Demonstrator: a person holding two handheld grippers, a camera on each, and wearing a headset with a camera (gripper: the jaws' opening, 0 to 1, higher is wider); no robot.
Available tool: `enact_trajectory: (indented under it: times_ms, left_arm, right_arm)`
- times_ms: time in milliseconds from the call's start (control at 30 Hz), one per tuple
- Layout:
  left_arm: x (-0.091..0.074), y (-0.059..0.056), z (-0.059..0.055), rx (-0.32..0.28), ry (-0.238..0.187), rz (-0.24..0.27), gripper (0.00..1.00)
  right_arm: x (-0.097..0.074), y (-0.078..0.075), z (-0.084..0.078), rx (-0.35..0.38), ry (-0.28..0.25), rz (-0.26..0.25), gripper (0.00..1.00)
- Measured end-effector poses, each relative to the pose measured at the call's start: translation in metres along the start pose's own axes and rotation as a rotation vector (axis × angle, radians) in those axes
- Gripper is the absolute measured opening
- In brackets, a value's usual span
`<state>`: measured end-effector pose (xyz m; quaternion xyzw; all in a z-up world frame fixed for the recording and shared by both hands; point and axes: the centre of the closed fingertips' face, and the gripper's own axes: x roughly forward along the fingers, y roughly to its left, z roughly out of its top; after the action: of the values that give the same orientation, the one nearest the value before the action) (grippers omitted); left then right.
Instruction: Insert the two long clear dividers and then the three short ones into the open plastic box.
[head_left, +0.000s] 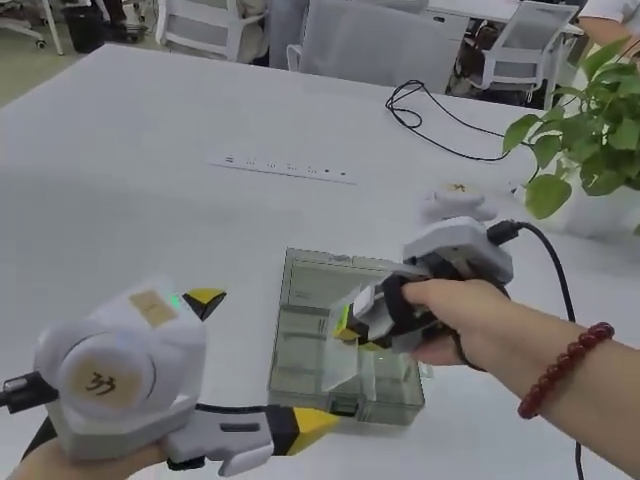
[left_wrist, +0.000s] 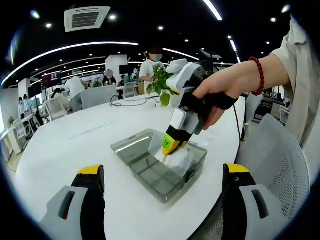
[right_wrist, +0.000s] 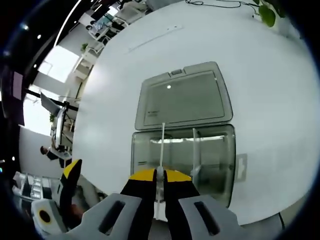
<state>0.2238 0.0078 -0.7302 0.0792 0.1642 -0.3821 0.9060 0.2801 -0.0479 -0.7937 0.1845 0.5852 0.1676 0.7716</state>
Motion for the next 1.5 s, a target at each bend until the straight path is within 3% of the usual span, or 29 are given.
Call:
enact_trajectory:
  times_ms: [367, 833, 1067, 1500]
  left_arm:
    - [0.0, -0.005, 0.004, 0.005, -0.022, -0.014, 1.0]
    - [-0.002, 0.0, 0.004, -0.007, -0.02, -0.001, 0.99]
    - [-0.003, 0.0, 0.006, -0.014, -0.026, 0.003, 0.98]
    - [-0.006, 0.002, 0.008, -0.004, -0.023, 0.009, 0.97]
  right_arm:
    - [0.011, -0.002, -0.004, -0.012, 0.059, -0.025, 0.06]
    - [0.016, -0.002, -0.006, -0.012, 0.091, -0.04, 0.06]
    - [0.016, 0.0, -0.006, -0.127, 0.138, -0.093, 0.06]
    - [0.02, 0.003, -0.009, -0.244, 0.171, -0.169, 0.07]
